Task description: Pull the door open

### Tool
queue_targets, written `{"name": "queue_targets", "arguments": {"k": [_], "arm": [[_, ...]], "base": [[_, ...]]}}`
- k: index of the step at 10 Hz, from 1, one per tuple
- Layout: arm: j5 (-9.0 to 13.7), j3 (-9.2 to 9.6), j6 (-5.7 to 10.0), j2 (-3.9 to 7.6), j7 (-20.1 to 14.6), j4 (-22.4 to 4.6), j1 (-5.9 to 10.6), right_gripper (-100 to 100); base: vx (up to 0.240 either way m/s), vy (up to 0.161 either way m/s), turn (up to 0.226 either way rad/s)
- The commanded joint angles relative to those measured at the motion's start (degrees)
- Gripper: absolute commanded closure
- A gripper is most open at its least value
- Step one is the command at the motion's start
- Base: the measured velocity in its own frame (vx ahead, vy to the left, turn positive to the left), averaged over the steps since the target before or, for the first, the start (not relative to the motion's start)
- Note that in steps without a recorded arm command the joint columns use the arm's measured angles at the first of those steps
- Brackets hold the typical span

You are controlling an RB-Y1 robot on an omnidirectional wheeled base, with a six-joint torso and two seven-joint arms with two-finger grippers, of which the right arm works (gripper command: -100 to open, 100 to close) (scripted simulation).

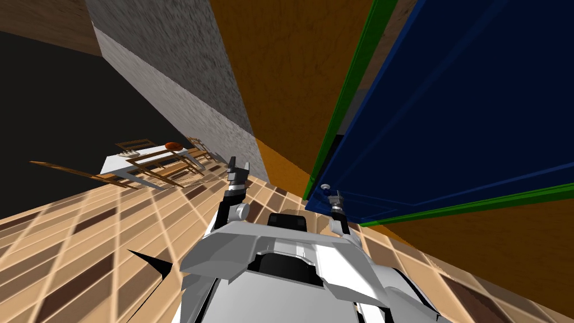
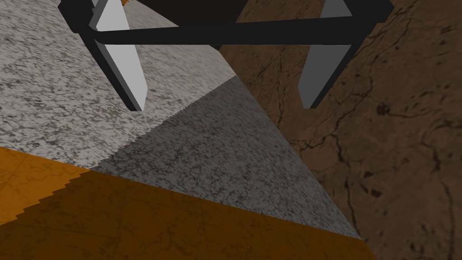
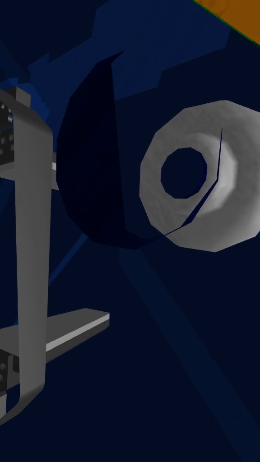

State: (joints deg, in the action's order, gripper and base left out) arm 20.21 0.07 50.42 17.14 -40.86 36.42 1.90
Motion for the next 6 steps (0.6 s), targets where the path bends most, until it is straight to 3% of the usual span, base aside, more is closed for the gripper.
{"name": "queue_targets", "arguments": {"k": [1, 4, 6], "arm": [[0.43, 1.69, -0.15, -1.57, -2.28, -0.09, 1.18, -100], [0.43, 1.69, -0.15, -1.57, -2.28, -1.03, 1.18, -100], [0.43, 1.69, -0.15, -1.57, -2.28, -0.09, 1.18, -100]], "base": [[-0.027, -0.007, 0.036], [-0.024, 0.022, 0.045], [0.006, 0.046, 0.001]]}}
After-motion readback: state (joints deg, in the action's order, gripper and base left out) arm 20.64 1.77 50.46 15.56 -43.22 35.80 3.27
